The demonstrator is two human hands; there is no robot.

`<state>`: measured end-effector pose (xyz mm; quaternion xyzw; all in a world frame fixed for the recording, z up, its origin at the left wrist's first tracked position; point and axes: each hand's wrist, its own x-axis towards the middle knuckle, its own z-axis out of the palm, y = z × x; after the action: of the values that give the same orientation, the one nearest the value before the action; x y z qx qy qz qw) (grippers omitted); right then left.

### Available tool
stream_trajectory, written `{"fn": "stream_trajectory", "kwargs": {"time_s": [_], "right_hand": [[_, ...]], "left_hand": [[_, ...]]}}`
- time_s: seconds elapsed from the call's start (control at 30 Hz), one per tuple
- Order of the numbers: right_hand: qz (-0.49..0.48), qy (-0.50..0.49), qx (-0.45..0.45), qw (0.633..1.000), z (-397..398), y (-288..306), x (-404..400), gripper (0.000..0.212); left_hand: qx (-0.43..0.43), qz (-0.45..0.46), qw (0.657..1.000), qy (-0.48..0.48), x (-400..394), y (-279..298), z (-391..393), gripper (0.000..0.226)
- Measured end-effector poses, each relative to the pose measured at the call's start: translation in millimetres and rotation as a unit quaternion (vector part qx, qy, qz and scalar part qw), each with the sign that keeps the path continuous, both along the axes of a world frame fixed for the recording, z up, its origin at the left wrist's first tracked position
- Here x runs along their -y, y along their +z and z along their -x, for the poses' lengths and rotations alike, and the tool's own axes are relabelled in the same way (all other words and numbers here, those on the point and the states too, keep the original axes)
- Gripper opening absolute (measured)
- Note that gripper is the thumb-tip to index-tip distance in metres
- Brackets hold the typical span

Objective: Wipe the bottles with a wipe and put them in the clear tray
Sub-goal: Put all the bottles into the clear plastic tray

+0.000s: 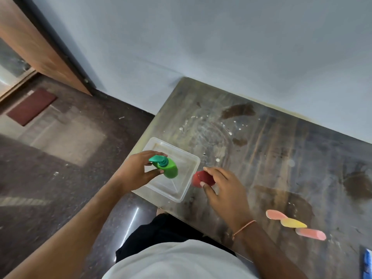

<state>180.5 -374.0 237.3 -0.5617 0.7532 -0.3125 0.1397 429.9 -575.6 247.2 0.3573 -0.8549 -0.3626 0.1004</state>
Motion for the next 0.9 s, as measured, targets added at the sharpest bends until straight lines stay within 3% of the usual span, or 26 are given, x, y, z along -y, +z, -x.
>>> {"fn": "stream_trajectory", "kwargs": {"time_s": [0.47,0.9], "right_hand": [[-0.079,-0.04,0.032,0.996,-126,-35,85,0.042],[-0.125,-0.012,0.007,0.992,-165,-67,101,0.043]], "left_hand": [[0.009,-0.017,0.996,-0.092,99,-37,-103,0.045],[-0.004,-0.044,0.991,-0.123,109,-68,-124,0.048]]}}
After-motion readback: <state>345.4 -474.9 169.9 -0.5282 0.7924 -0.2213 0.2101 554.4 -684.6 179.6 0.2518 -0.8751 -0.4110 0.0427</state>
